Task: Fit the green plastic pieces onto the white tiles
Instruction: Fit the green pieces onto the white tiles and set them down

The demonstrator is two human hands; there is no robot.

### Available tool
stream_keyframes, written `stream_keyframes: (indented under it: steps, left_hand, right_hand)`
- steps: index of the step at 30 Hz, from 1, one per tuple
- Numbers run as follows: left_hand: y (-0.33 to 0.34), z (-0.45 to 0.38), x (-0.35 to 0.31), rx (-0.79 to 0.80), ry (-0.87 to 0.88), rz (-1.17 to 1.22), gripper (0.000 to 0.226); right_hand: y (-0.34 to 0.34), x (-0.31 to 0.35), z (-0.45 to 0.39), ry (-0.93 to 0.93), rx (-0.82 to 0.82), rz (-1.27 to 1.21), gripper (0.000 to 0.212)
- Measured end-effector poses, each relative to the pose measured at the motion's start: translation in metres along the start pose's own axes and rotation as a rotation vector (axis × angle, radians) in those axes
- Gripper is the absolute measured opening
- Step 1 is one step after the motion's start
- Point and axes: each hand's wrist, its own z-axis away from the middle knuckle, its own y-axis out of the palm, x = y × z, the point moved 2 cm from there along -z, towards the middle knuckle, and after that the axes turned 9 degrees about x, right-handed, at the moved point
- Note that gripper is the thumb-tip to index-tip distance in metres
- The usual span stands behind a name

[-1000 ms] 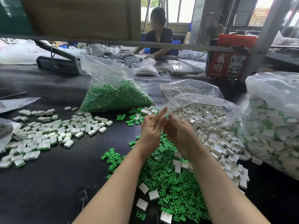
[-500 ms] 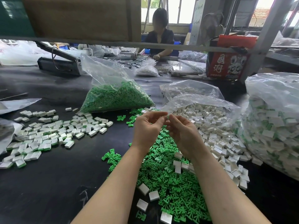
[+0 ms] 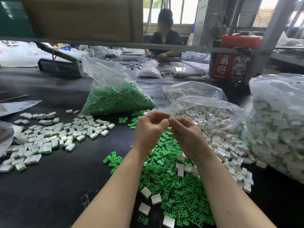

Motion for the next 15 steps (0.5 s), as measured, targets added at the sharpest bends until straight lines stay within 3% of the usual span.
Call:
stream_keyframes:
  steps: [7, 12, 15]
  left_hand:
    - [0.001, 0.000, 0.003, -0.050, -0.014, 0.069, 0.013]
    - [0.003, 0.001, 0.005, -0.067, -0.039, 0.205, 0.011]
    - [0.002, 0.002, 0.005, -0.060, -0.045, 0.246, 0.010]
  right_hand:
    - [0.002, -0.001, 0.000, -0.013, 0.021, 0.055, 0.033]
    - [0.009, -0.005, 0.003, 0.026, 0.114, 0.330, 0.037]
    - [0.013, -0.005, 0.003, 0.012, 0.090, 0.451, 0.039]
